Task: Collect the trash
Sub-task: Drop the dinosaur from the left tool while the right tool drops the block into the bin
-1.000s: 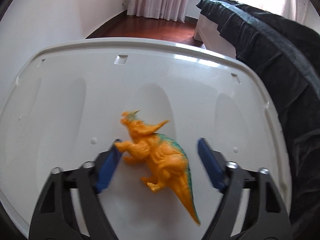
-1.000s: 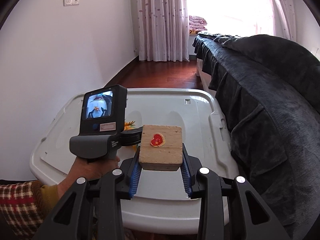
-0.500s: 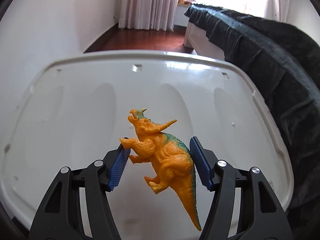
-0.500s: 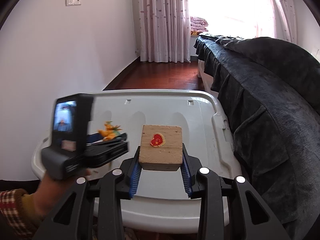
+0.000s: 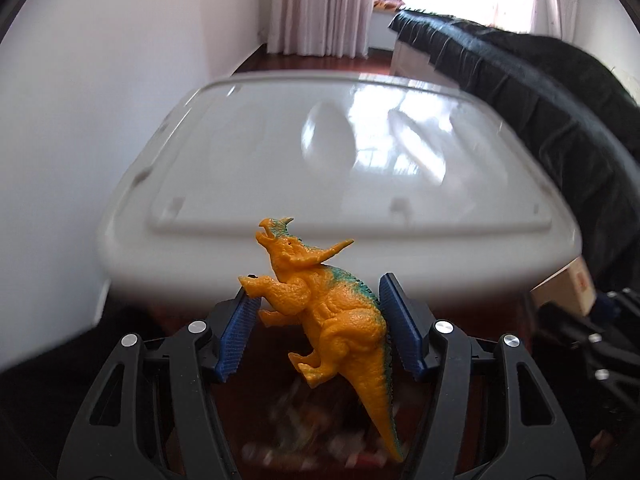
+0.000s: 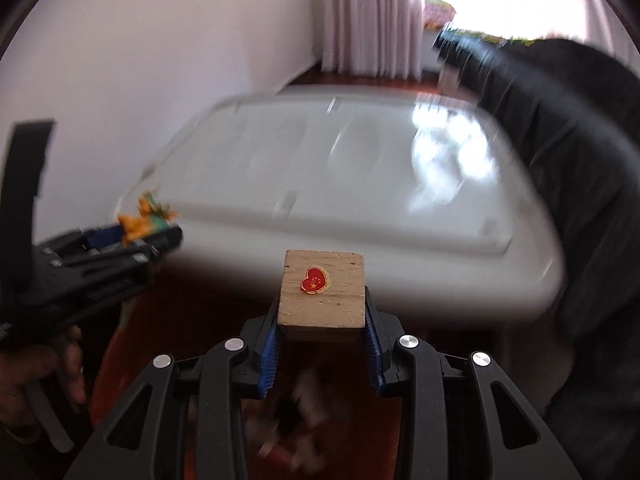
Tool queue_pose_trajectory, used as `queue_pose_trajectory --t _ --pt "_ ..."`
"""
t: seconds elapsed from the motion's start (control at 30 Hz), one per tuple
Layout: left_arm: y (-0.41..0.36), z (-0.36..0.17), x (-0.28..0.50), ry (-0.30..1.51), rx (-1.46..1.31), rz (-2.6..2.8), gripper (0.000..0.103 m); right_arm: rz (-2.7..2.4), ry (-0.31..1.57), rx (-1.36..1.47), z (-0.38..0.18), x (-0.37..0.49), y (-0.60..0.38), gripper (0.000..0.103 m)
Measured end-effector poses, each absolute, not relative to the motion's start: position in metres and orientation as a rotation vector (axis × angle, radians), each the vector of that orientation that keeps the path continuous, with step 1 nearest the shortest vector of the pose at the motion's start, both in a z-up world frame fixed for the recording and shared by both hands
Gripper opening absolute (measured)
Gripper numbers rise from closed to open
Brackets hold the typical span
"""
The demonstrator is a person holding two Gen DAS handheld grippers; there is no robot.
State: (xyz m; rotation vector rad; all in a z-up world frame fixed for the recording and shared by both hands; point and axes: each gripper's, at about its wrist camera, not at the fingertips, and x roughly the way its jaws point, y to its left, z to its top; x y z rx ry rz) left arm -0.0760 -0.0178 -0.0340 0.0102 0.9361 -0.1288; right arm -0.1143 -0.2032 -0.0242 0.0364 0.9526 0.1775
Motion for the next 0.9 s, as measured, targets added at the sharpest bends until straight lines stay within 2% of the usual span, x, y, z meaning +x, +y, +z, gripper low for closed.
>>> queue_pose_trajectory --t 0.23,0.27,0.33,0.4,0.43,0.47,0.53,0.67,0.73,0.8,0.9 --pt "0.012 -0.084 -0.133 1.055 0.031 -0.104 0.061 0.215 1.131 0.008 -0.088 -0.143 -0.165 0.036" --pt "0.015 -0.088 -0.137 1.071 0.017 -0.11 0.061 0.201 1.147 -0.002 -0.095 -0.143 -0.163 0.04" --pt "0.016 -0.088 -0.137 1.096 -0.021 -0.126 0.065 0.168 1.154 -0.005 -0.1 -0.142 -0.163 0.076" --pt "0.016 -0.078 -0.134 1.08 -0.027 -0.11 0.073 0.111 1.116 0.021 -0.092 -0.14 -0.17 0.084" --pt "0.016 -0.069 -0.133 1.055 -0.022 -0.094 0.078 0.08 1.078 0.037 -0.081 -0.138 -0.177 0.085" --pt "0.016 -0.061 -0.132 1.029 -0.022 -0.085 0.079 0.054 1.048 0.043 -0.073 -0.138 -0.18 0.087" --pt "0.017 -0.038 -0.129 0.973 -0.04 -0.075 0.079 -0.024 0.97 0.042 -0.044 -0.135 -0.191 0.098" --pt "0.014 0.006 -0.118 0.869 -0.025 -0.055 0.08 -0.11 0.853 0.023 0.011 -0.122 -0.201 0.098" --pt "0.008 0.029 -0.113 0.805 -0.001 -0.039 0.086 -0.141 0.801 0.031 0.038 -0.117 -0.208 0.098" --pt "0.002 0.041 -0.11 0.767 0.014 -0.023 0.09 -0.166 0.778 0.033 0.052 -0.114 -0.211 0.098" --pt "-0.006 0.051 -0.104 0.757 0.016 -0.02 0.09 -0.177 0.772 0.05 0.061 -0.11 -0.216 0.098"
